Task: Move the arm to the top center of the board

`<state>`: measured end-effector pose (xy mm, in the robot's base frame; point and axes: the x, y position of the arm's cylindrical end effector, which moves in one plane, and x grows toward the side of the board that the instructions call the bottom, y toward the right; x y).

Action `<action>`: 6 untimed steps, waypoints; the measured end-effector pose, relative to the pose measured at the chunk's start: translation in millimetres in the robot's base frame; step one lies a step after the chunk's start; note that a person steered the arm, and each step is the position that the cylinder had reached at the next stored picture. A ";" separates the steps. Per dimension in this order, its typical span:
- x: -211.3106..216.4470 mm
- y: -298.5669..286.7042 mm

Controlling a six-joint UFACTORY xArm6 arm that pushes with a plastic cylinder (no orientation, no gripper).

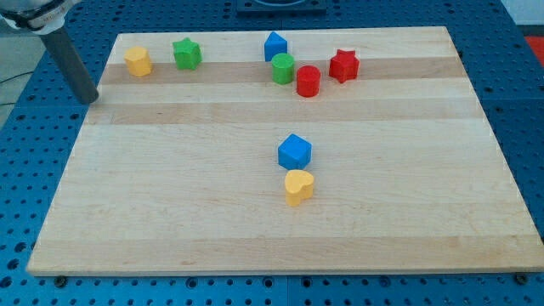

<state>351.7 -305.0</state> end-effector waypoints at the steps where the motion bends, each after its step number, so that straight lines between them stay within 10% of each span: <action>1: -36.1 0.2; 4: -62.4 162.4; 6: -67.8 163.5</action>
<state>283.8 -141.6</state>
